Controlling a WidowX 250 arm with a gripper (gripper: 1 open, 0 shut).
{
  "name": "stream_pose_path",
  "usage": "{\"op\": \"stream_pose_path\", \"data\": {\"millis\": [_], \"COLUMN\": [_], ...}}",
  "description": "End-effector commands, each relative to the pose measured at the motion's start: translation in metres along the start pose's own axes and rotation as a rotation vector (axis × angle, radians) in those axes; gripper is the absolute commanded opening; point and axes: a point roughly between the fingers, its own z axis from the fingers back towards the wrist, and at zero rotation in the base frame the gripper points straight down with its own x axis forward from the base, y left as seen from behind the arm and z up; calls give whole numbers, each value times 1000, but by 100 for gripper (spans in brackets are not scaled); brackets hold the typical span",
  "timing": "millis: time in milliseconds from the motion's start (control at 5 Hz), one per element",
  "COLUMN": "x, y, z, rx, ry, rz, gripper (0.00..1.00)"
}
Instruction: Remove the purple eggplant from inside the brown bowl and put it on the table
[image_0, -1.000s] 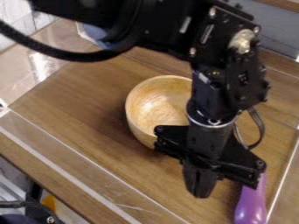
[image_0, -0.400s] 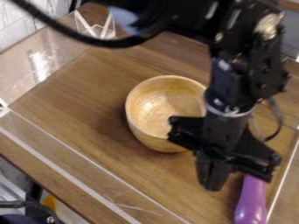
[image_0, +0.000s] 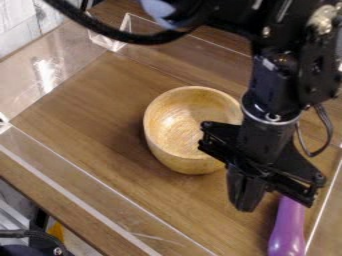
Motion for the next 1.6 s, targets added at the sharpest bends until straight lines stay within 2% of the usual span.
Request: {"op": "stream_pose_path", "data": {"millis": [0, 400, 800, 1000, 1200, 1400], "x": [10, 16, 17, 18, 21, 25], "y": [4, -1, -4, -7, -6, -8], "z": [23, 12, 26, 18, 12, 3], "rx": [-17, -13, -6, 0, 3, 2], "ry": [-58, -69, -90, -77, -49, -22], "rz": [-60, 30, 83, 91, 39, -16], "gripper": [0, 0, 0, 100, 0, 100]}}
